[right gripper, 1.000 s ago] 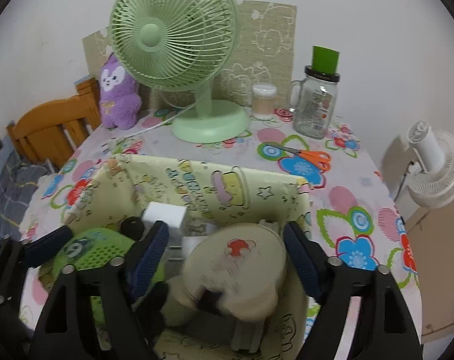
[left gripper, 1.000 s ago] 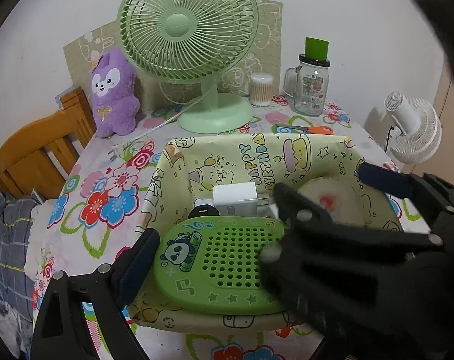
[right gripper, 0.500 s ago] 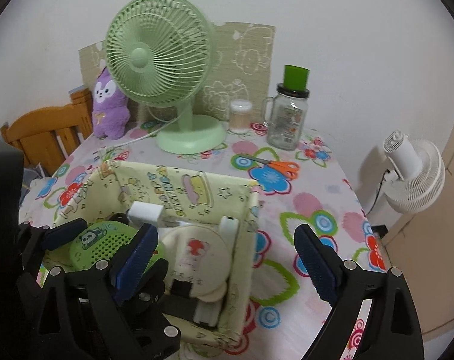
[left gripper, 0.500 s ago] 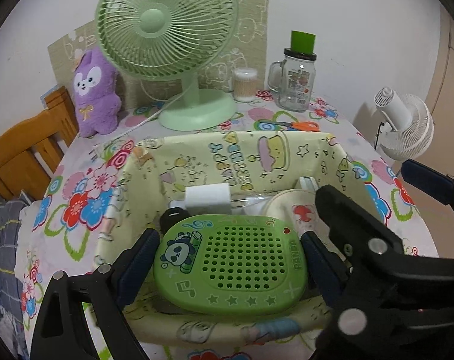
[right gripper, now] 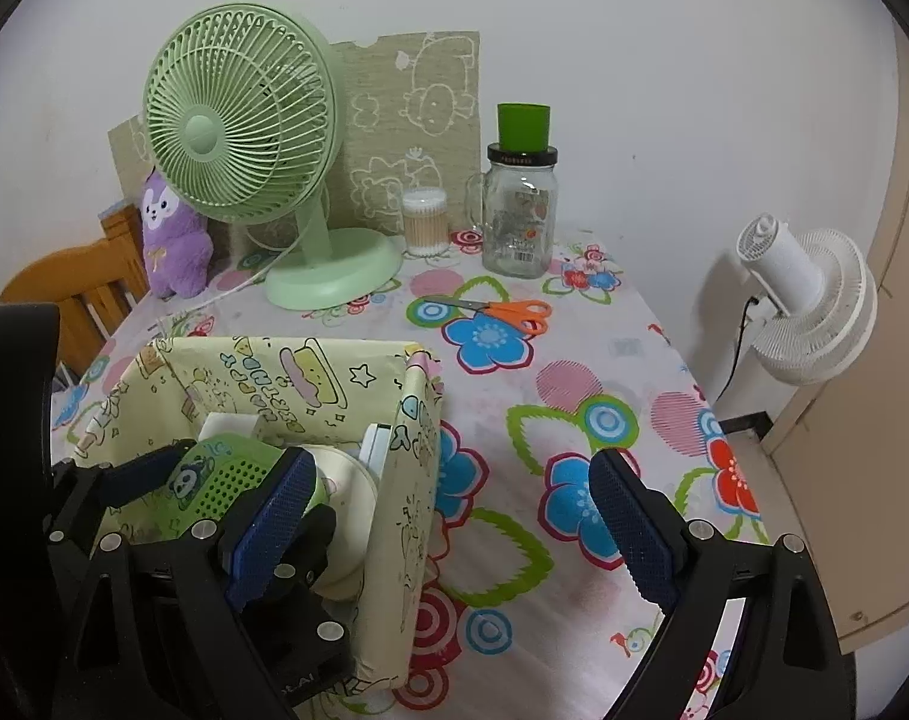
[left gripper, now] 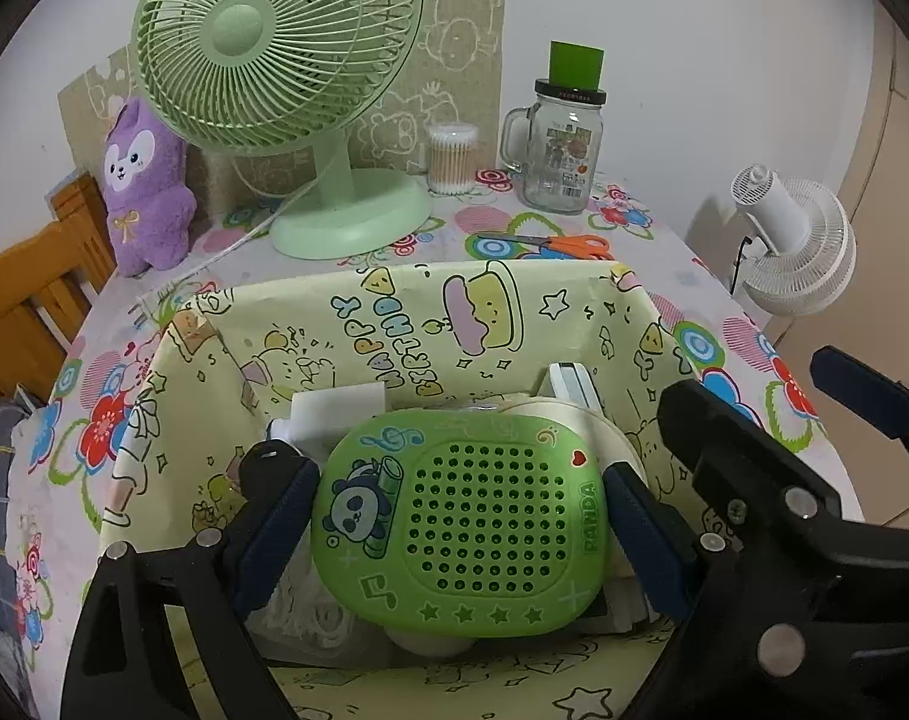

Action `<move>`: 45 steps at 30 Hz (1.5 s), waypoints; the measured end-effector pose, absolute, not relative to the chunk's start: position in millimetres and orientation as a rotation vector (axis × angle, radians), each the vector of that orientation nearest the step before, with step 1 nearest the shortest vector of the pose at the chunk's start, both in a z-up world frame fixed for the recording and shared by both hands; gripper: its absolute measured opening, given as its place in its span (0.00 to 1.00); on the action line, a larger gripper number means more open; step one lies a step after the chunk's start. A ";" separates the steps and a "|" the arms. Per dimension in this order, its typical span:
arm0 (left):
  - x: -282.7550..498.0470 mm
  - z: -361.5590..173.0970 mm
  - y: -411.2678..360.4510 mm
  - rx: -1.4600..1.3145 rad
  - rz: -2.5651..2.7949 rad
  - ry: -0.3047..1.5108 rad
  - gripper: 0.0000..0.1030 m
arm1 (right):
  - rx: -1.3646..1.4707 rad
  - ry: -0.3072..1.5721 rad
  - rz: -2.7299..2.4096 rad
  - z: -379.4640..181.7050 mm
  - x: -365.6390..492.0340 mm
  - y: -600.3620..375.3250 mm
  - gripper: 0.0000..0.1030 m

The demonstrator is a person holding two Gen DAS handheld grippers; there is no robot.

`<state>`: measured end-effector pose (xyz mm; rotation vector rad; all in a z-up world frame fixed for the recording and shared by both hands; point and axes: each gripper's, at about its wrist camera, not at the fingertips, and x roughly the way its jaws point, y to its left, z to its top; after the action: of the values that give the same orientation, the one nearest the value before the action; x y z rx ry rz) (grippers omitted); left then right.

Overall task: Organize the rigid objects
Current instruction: 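Lower the green speaker with the left tool while the right tool lowers the compact into the basket, then open both tools to release the speaker and compact, then lift out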

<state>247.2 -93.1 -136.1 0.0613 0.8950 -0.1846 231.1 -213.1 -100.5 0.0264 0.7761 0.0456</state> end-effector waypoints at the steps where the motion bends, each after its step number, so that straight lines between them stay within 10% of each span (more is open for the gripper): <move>1: 247.2 -136.2 -92.9 0.062 -0.184 0.894 0.94 | 0.030 0.779 0.048 -101.0 231.6 -213.1 0.92; 45: 176.0 -102.7 -55.7 0.119 -0.061 0.779 1.00 | 0.053 0.761 0.101 -82.8 177.6 -178.8 0.92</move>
<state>176.0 -55.7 -102.7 0.1194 0.7790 -0.0613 177.6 -178.8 -82.8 0.0532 0.7608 0.1011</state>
